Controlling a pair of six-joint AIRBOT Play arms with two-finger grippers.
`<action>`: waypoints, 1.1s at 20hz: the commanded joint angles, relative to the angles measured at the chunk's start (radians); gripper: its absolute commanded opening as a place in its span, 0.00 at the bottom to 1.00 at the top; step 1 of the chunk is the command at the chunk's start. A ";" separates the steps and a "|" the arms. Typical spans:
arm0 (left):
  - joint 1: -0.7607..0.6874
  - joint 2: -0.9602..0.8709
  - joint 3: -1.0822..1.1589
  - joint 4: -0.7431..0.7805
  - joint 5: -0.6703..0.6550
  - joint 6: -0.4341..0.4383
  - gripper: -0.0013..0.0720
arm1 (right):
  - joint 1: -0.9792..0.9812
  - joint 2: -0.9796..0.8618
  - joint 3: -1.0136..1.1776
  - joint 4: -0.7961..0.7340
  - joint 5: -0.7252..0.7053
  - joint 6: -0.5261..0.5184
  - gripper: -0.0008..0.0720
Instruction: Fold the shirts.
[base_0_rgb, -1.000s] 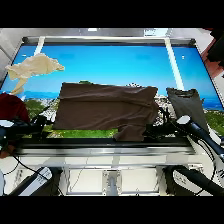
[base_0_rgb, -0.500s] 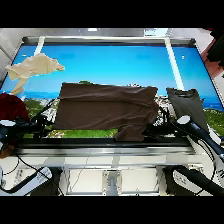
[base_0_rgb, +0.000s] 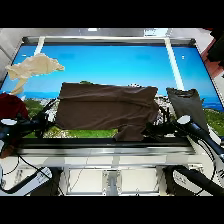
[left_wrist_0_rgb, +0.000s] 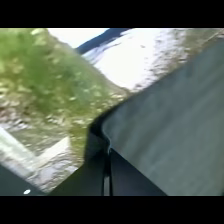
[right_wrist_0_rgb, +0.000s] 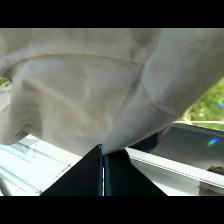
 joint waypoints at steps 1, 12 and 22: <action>-0.005 0.011 0.041 -0.179 -0.016 0.177 0.03 | 0.000 0.007 0.008 0.008 0.044 0.000 0.05; -0.005 0.290 0.263 0.183 -0.317 0.204 0.03 | 0.000 0.270 0.183 -0.256 0.336 0.161 0.05; -0.259 0.235 0.379 0.201 -0.004 0.129 0.03 | 0.000 0.099 0.533 -0.228 0.236 0.195 0.04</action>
